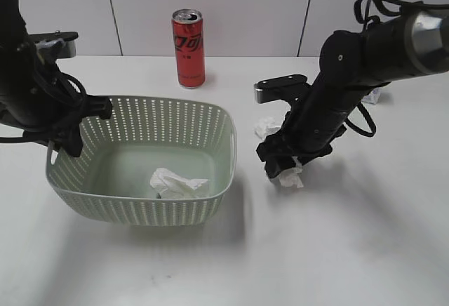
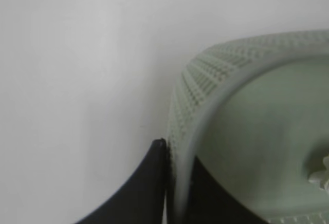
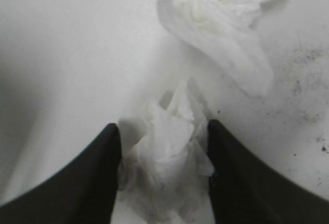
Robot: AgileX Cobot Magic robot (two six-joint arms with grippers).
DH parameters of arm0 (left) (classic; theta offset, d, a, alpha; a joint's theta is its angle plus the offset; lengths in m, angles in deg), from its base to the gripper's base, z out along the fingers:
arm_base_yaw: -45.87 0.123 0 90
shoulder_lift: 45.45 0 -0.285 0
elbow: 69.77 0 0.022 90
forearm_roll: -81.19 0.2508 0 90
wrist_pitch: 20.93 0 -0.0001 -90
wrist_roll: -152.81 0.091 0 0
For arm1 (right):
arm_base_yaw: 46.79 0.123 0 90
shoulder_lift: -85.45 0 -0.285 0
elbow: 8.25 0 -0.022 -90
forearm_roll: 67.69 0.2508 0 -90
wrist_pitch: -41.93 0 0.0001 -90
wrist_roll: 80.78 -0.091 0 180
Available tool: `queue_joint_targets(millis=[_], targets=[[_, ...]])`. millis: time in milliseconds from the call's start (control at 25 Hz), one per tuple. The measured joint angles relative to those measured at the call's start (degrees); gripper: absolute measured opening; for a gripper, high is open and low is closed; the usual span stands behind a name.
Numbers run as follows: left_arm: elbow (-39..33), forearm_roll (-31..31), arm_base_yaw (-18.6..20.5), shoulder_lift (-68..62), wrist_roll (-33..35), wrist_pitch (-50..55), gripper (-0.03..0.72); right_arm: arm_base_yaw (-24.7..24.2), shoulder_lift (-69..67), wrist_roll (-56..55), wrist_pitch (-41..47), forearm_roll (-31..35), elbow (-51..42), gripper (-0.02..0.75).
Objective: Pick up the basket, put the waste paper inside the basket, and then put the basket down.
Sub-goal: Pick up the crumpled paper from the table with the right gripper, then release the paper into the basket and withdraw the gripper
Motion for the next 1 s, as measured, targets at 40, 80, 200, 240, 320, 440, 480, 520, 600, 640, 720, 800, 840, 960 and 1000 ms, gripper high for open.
queue_joint_targets(millis=[40,80,200,240,320,440,480,520,600,640,720,800,840,960,1000], targets=[[0.0,0.0,0.0,0.0,0.0,0.0,0.007,0.2,0.0,-0.2,0.0,-0.4,0.0,0.426],[0.0,0.0,0.0,0.0,0.0,0.0,0.007,0.3,-0.1,-0.6,0.1,-0.6,0.0,0.353],[0.0,0.0,0.0,0.0,0.0,0.0,0.007,0.4,-0.1,-2.1,0.6,-0.7,0.0,0.118],[0.0,0.0,0.0,0.0,0.0,0.0,0.007,0.4,0.2,-2.3,0.7,-0.7,0.0,0.075],[0.0,0.0,0.0,0.0,0.0,0.1,0.007,0.4,1.9,-2.6,1.1,-0.9,-0.2,0.055],[0.0,0.0,0.0,0.0,0.0,0.1,0.007,0.5,9.2,-2.3,1.2,-0.8,-0.2,0.053],[0.0,0.0,0.0,0.0,0.0,0.1,0.007,0.9,11.9,-1.3,0.9,-0.3,-0.2,0.053],[0.0,0.0,0.0,0.0,0.0,-0.1,0.007,1.5,14.9,0.4,0.4,0.6,-0.2,0.051],[0.0,-0.2,0.0,0.0,0.0,-0.4,0.007,3.7,19.8,6.6,-0.7,4.7,0.1,0.05],[0.0,-0.2,0.0,0.0,0.0,-0.5,0.007,5.3,21.8,9.6,-1.9,6.8,0.2,0.049],[0.0,-0.2,0.0,0.0,0.0,-0.7,0.007,9.0,23.7,15.6,-3.4,11.0,0.9,0.05],[0.0,-0.3,0.0,0.0,0.0,-0.7,0.007,13.2,23.4,18.3,-5.0,12.8,1.9,0.05],[0.0,-0.3,0.0,0.0,0.0,-0.7,0.007,14.7,22.6,18.9,-5.6,13.3,2.3,0.05],[0.0,-0.3,0.0,0.0,0.0,-0.7,0.007,18.5,19.0,19.7,-7.0,13.9,4.0,0.071],[0.0,-0.3,0.0,0.0,0.0,-0.7,0.007,18.9,17.5,19.7,-7.0,14.0,4.4,0.102]])
